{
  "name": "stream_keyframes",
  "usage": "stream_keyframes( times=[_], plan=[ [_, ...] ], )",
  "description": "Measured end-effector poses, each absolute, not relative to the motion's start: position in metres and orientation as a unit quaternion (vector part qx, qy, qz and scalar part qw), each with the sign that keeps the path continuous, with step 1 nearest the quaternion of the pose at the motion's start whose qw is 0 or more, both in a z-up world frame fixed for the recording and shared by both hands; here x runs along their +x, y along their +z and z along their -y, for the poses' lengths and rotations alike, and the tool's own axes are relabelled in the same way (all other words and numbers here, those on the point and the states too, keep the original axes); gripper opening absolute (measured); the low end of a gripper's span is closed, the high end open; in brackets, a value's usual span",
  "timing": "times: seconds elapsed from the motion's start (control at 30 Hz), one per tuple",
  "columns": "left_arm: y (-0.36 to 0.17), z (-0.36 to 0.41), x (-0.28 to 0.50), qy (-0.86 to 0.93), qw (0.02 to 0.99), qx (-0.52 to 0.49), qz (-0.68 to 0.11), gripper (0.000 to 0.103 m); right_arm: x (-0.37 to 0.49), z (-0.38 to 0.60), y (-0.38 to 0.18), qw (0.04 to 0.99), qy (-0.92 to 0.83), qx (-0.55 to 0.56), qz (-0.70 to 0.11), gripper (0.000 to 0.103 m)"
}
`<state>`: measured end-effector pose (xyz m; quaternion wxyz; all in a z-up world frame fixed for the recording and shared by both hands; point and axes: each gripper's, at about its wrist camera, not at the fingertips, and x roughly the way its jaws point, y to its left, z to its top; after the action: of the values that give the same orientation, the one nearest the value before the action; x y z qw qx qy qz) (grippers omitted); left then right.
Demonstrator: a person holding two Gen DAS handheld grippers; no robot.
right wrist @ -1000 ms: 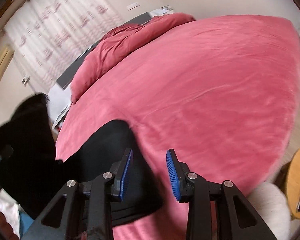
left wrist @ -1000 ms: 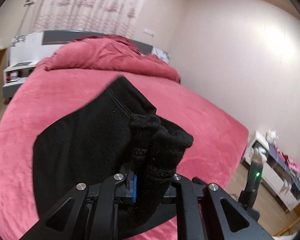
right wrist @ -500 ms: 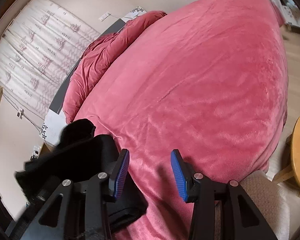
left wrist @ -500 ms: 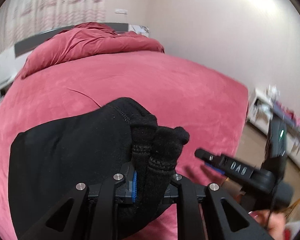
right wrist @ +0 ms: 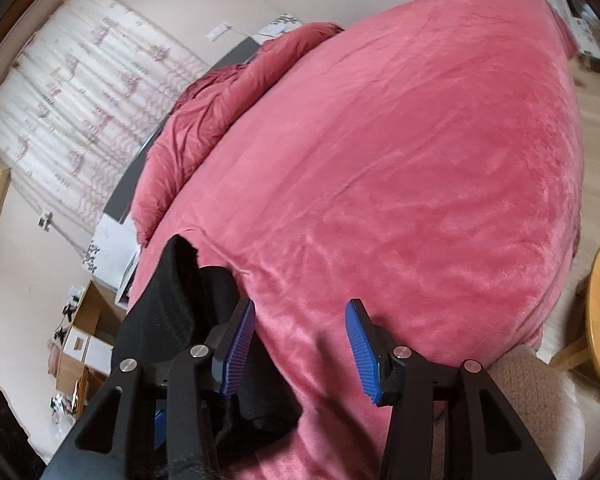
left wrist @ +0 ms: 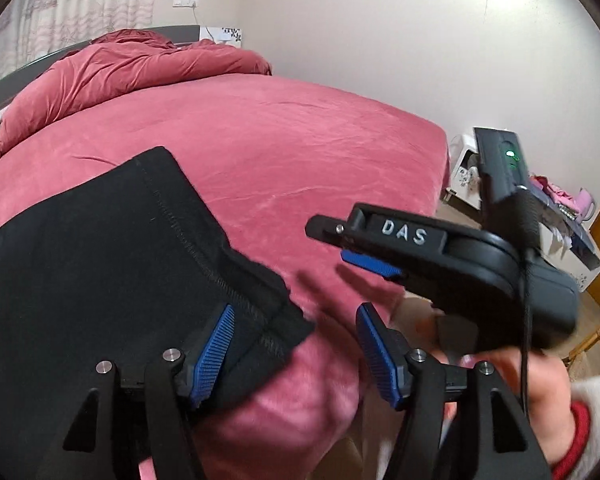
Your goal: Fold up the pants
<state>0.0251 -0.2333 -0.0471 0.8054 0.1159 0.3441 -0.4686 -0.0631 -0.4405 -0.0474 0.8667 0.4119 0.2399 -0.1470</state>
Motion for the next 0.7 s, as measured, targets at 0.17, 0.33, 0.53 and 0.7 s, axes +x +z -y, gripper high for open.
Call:
stream_keyframes(
  times=[0.17,0.33,0.53,0.7],
  plan=[
    [-0.032,0.167,0.029,-0.399,0.856,0.037,-0.325,0.064,-0.058,0.421,-0.037,0.884,-0.096,0.385,-0.249,0.050],
    [-0.025,0.088,0.057,-0.263,0.918,-0.012,-0.297,0.064,-0.057,0.402,-0.029,0.890,-0.051,0.373,-0.258,0.050],
    [-0.062,0.046,0.080,-0.194,0.914,-0.030,-0.355,0.064,-0.038,0.384,-0.035,0.881,-0.031,0.351,-0.315,0.029],
    [-0.080,0.030,0.081,-0.197,0.899,-0.080,-0.382,0.064,-0.028,0.363,-0.010,0.902,-0.032,0.268,-0.337,0.009]
  ],
)
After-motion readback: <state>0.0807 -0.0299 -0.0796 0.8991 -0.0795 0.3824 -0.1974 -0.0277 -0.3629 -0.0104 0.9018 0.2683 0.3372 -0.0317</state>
